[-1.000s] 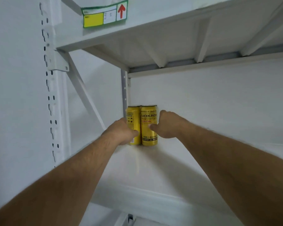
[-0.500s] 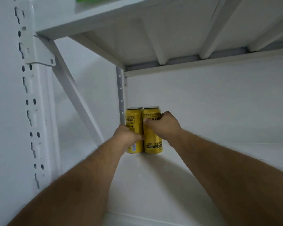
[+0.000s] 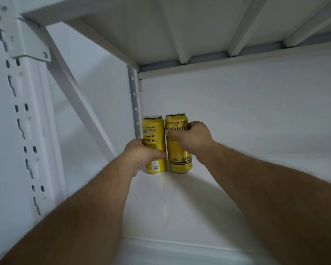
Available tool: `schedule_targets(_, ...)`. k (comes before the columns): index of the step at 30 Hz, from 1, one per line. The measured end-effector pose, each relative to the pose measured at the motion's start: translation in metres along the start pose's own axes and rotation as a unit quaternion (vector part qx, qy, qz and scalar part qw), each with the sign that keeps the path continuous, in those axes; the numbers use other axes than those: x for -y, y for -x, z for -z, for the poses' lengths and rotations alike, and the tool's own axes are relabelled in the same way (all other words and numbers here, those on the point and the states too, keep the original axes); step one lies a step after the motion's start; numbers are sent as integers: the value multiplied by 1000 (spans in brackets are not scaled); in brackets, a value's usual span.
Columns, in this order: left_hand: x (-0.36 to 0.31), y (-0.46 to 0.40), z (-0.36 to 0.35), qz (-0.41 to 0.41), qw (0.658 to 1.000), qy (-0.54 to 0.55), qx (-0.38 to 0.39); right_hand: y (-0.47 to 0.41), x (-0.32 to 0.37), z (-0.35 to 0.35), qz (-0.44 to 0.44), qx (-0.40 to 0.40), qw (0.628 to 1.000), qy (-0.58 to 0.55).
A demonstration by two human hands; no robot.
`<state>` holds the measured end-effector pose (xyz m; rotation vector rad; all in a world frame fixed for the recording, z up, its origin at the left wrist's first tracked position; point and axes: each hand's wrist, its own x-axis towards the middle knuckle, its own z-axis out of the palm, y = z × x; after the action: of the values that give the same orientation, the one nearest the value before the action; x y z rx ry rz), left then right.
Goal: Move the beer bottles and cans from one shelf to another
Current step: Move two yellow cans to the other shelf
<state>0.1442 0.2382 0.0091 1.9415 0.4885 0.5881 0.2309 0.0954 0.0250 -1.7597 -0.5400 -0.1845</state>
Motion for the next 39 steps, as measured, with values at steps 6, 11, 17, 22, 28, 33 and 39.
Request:
schedule_targets(6, -6, 4, 0, -28, 999, 16, 29, 11, 11, 30, 9, -22, 999, -21)
schedule_targets(11, -25, 19, -11, -68, 996, 22, 60, 26, 21, 73, 28, -36, 999, -16)
schedule_targets(17, -60, 63, -52, -99, 990, 23, 99, 54, 30, 143, 42, -65, 997, -17)
schedule_targets(22, -90, 105, -101, -112, 986, 21, 118, 91, 28, 220, 45, -89, 995, -17)
schedule_targets(28, -132, 165, -176, -123, 981, 42, 145, 138, 16, 330, 40, -119, 992, 6)
schedule_targets(33, -170, 220, -240, -124, 976, 56, 173, 176, 9, 418, 36, -139, 989, 22)
schedule_targets(39, -209, 277, -305, -127, 970, 63, 200, 203, -3, 497, 22, -161, 986, 40)
